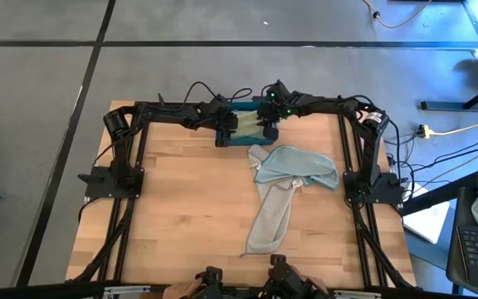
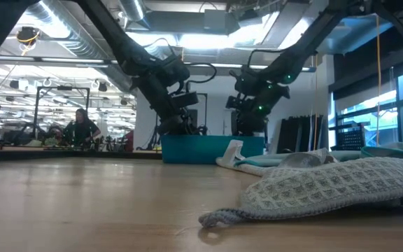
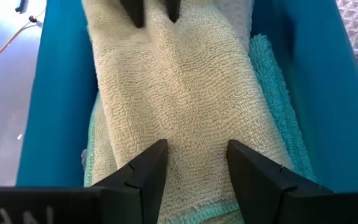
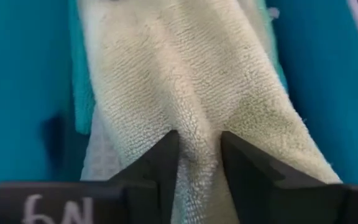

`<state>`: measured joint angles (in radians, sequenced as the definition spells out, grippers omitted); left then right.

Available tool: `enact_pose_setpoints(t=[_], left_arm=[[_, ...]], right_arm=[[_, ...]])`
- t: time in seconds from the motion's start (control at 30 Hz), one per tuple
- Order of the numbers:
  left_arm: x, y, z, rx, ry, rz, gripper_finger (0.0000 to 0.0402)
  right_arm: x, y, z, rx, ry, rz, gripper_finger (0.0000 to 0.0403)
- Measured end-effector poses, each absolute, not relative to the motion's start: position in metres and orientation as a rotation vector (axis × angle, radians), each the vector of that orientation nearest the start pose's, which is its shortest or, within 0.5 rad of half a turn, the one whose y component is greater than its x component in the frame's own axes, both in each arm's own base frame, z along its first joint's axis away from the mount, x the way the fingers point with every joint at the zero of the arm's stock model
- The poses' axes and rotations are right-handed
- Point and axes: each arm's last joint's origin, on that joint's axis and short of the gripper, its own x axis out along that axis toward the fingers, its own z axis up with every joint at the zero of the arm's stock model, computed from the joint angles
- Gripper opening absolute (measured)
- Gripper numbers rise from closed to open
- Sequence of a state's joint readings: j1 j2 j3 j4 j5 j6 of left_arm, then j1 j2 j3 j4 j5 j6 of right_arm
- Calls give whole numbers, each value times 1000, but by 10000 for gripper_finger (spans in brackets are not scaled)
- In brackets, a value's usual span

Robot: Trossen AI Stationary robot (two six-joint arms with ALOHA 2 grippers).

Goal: Fold microfiber towels
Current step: Put the folded green towel into the blue bin

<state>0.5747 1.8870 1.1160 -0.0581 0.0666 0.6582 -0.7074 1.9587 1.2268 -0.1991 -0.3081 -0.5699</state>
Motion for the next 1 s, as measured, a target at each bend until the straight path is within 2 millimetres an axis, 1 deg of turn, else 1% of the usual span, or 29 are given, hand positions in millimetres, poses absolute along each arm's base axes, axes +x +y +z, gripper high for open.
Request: enact_pose_setpoints(t=[0.07, 0.13, 0.23, 0.33, 0.37, 0.43, 0.53, 0.63, 0.8, 0.87, 1.0], left_arm=[[324, 208, 155, 345, 910, 196, 160], [324, 207, 155, 345, 912, 195, 160], [324, 207, 155, 345, 913, 195, 160], [324, 207, 155, 343, 915, 193, 160], [324, 207, 155, 342, 917, 192, 160], [323, 207, 155, 341, 919, 191, 160], [323, 207, 154, 338, 924, 189, 160], [323, 207, 154, 334, 927, 188, 160], [323, 206, 154, 323, 926, 195, 160], [323, 206, 154, 323, 926, 195, 160], [323, 206, 154, 322, 926, 196, 160]], right_arm=[[311, -255, 158, -74, 873, -137, 150], [313, -256, 169, -78, 865, -144, 176], [317, -256, 192, -91, 849, -143, 212], [319, -253, 214, -104, 824, -145, 237], [318, -253, 217, -107, 820, -146, 241], [318, -253, 217, -109, 823, -150, 244], [319, -255, 202, -125, 848, -191, 239], [320, -259, 178, -149, 897, -254, 225], [322, -261, 149, -148, 936, -258, 199], [323, -262, 145, -148, 947, -256, 192], [323, -264, 141, -160, 963, -280, 183]])
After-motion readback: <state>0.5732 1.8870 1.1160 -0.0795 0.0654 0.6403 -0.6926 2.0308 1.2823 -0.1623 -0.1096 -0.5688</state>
